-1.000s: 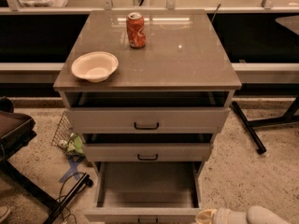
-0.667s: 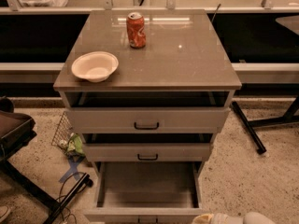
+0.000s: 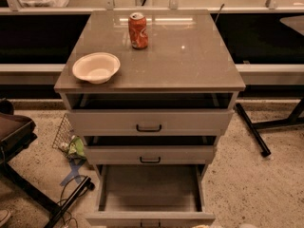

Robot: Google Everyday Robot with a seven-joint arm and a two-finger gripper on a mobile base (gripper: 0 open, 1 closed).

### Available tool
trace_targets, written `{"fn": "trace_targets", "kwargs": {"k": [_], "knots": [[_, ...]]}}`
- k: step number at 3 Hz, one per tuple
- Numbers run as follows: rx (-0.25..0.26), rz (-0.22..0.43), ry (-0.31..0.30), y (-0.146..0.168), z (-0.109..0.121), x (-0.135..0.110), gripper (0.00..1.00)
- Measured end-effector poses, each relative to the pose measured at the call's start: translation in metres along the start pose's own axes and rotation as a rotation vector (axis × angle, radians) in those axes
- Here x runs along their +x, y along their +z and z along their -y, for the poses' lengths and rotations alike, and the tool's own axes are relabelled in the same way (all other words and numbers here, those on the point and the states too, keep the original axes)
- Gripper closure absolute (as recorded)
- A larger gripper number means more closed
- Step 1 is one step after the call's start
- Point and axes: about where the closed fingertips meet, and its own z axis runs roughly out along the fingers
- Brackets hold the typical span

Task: Close bottom drawer

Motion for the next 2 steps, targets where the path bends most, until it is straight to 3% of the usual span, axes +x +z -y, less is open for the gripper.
{"fn": "trace_targets", "kwargs": {"k": [1, 2], "knots": [[-0.01, 0.015, -0.013, 0.012, 0.013, -0.01, 1.0], [-0.011, 0.024, -0.062, 0.029, 0.045, -0.034, 1.0]]}}
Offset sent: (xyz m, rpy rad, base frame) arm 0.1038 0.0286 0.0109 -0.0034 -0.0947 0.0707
